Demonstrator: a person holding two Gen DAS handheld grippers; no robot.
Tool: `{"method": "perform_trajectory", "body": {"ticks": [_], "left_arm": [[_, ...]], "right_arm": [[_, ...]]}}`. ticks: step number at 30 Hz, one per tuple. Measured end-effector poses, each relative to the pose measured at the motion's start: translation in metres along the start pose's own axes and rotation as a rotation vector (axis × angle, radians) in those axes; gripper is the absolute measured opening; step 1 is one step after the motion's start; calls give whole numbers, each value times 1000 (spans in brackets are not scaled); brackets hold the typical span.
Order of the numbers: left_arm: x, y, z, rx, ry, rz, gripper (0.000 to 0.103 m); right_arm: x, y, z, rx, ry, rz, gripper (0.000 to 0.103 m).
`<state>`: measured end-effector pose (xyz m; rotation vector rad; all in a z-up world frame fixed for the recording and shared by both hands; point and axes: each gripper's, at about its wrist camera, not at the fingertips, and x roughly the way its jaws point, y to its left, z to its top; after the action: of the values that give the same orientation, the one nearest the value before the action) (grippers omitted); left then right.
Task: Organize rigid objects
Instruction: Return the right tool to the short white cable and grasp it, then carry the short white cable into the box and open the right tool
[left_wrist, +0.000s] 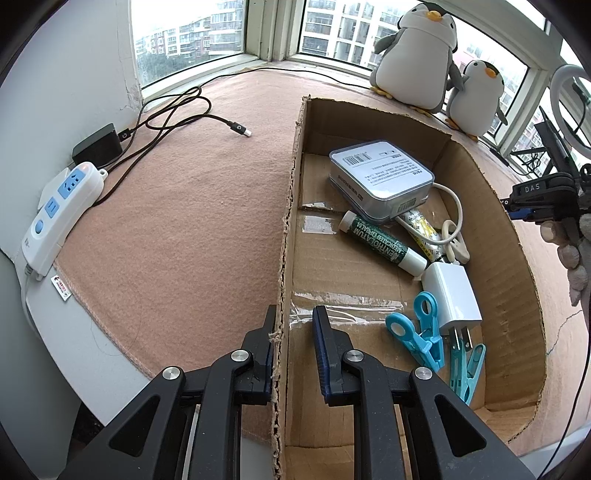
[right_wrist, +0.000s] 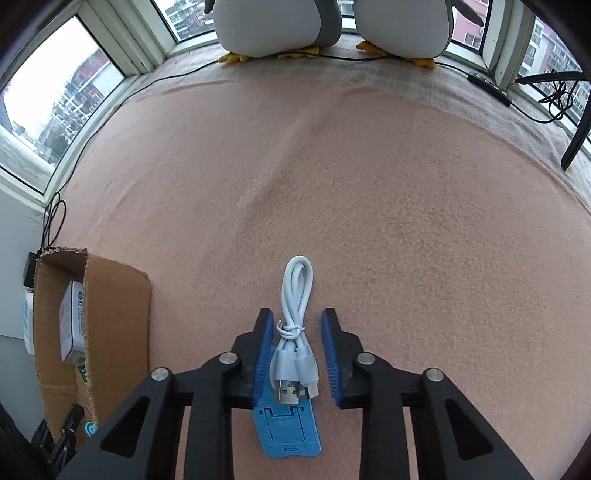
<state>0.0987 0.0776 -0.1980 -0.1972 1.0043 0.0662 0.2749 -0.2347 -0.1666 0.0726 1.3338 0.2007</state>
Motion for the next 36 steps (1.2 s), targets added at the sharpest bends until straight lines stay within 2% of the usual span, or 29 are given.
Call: {"method": "perform_trajectory", "body": {"ticks": [4,14,21,27,36], "left_arm": [[0,0,0,3,-1,2,19],[1,-1,1,1,0,1,19],[1,-1,1,2,-2,1,19],[1,-1,1,1,-2,1,19],[0,-1,0,0,-2,1,19]], "right_arm": [[-1,-2,-1,8,-2,5,15],[-9,-7,-4,34,-25,36,13],[-44,-4,-14,31,-89,103,13],[-83,30,-37,-64,-145,186,13],[-98,104,-90,-248,-105,311,13]]}}
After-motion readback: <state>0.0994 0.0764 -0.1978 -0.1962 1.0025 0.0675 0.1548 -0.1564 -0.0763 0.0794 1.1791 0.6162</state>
